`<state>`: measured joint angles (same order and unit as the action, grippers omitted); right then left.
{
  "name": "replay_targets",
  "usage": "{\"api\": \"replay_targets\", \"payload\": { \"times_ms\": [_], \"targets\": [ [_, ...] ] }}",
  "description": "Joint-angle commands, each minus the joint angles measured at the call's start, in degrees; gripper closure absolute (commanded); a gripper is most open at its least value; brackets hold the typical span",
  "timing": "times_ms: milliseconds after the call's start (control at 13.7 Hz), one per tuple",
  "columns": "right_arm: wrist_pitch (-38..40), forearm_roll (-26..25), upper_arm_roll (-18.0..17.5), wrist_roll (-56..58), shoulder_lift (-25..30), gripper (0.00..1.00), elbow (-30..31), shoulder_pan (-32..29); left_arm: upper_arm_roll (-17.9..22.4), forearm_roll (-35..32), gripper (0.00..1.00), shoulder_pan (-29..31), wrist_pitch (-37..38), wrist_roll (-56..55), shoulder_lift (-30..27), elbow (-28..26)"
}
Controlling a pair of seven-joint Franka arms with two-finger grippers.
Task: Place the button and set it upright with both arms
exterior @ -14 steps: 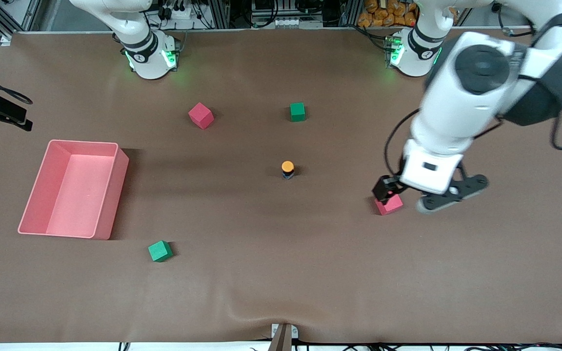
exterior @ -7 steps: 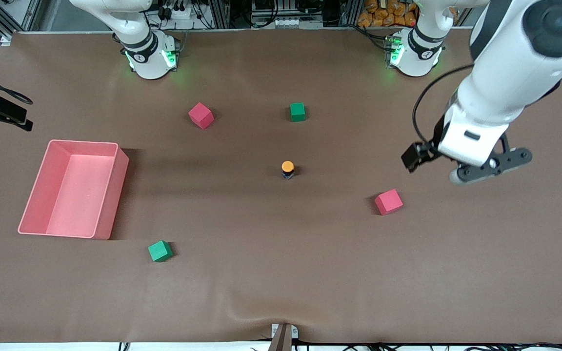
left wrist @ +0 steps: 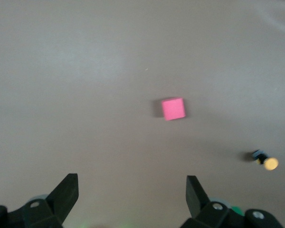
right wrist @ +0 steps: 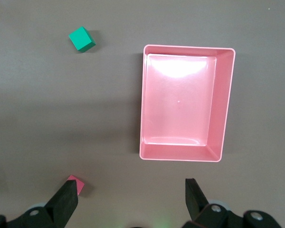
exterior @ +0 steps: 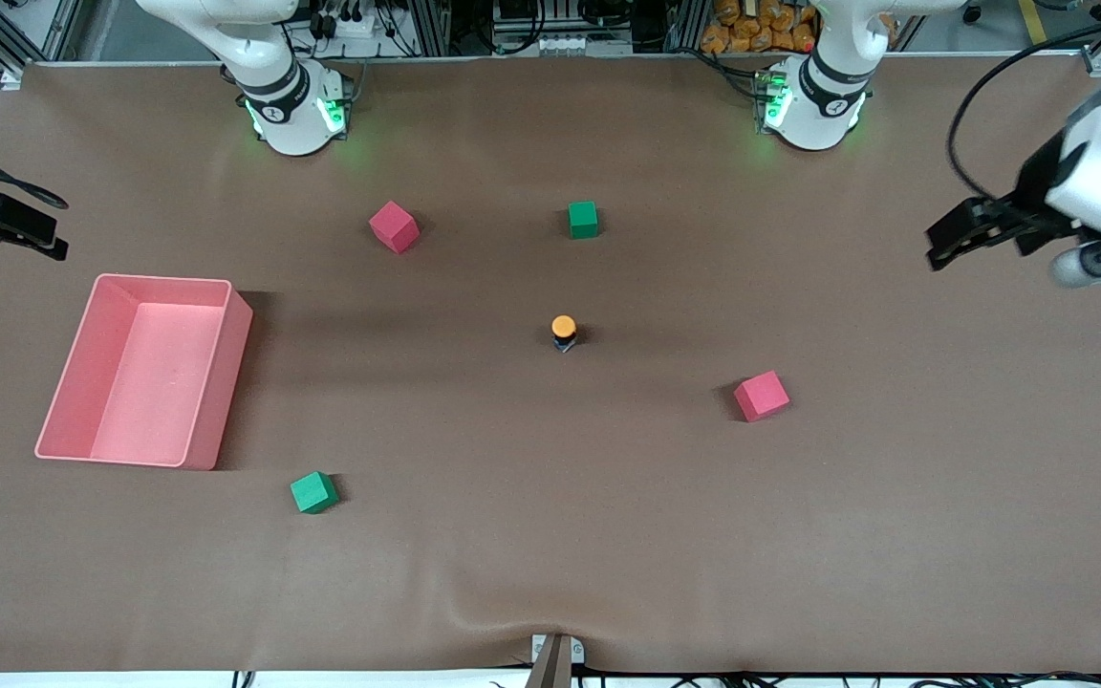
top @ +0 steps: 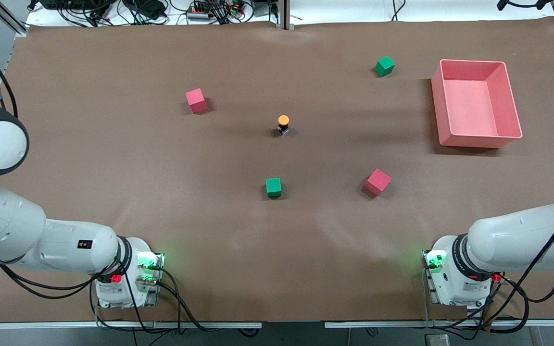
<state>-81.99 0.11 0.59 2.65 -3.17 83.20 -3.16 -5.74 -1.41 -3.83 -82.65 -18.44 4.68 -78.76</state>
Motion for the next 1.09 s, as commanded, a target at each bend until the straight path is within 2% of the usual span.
{"api": "replay_targets", "payload": {
  "times_ms": [0,292,438,584,1022],
  "targets": [
    [0.25,0.68,-0.41,-0.45,-0.17,0.00,-0.59,-0.62,4.84,1.93,0.00,0.23,0.21,7.42,-2.31,-4.12],
    [0.17,0.68,-0.50,-0.45,-0.17,0.00,-0.59,-0.80,11.09,2.29,0.00,0.23,0.38,14.65,-2.30,-4.30],
    [0.25,0.68,-0.50,-0.54,-0.26,0.00,-0.50,-0.71,10.93,2.38,0.00,0.23,2.48,12.83,-4.66,-5.35],
    [0.25,0.68,-0.50,-1.59,-0.26,0.00,-0.50,-0.62,9.00,2.29,0.00,0.23,2.32,10.53,-7.22,-7.98],
    [0.08,0.68,-0.50,-2.12,-0.26,0.00,-0.50,-0.54,9.16,3.26,0.00,0.76,1.01,12.45,-7.41,-9.05]
  ]
}}
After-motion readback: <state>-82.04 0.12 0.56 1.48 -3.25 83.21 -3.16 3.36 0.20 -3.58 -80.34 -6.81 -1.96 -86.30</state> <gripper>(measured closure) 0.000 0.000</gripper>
